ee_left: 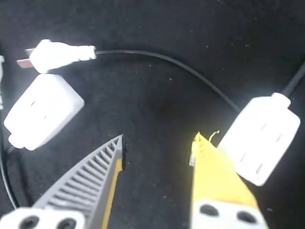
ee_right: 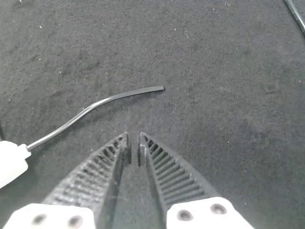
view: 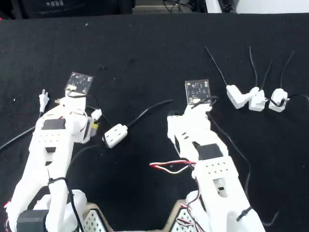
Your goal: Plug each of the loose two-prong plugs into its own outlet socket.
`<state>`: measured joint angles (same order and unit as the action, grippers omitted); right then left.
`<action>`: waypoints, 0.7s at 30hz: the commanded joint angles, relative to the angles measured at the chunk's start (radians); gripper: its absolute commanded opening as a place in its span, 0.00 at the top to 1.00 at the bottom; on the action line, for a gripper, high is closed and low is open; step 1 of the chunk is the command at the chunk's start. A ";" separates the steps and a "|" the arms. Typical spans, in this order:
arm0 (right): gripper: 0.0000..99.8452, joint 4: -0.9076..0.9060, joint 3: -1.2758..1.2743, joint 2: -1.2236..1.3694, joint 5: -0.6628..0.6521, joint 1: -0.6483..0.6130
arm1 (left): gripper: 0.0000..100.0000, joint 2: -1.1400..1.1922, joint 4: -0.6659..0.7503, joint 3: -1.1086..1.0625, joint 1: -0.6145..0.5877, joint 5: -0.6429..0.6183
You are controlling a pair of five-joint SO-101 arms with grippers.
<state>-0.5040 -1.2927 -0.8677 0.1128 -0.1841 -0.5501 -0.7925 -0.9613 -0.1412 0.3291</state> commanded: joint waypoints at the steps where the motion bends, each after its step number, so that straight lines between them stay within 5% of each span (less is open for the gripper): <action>1: 0.96 0.029 0.064 -0.008 0.011 0.018 | 0.77 -0.020 0.048 -0.004 0.002 0.002; 9: 0.96 0.029 0.065 -0.008 0.011 0.029 | 0.77 -0.031 0.120 -0.099 0.185 -0.133; 15: 0.96 0.029 0.102 -0.008 0.015 0.140 | 0.77 -0.031 -0.018 -0.107 0.340 -0.138; 21: 0.96 0.029 0.107 -0.008 0.017 0.176 | 0.77 -0.031 -0.058 -0.108 0.357 -0.104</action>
<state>-0.5040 -1.2405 -0.8677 0.1128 -0.0292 -0.5501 -0.8339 -1.0840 0.2025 0.2048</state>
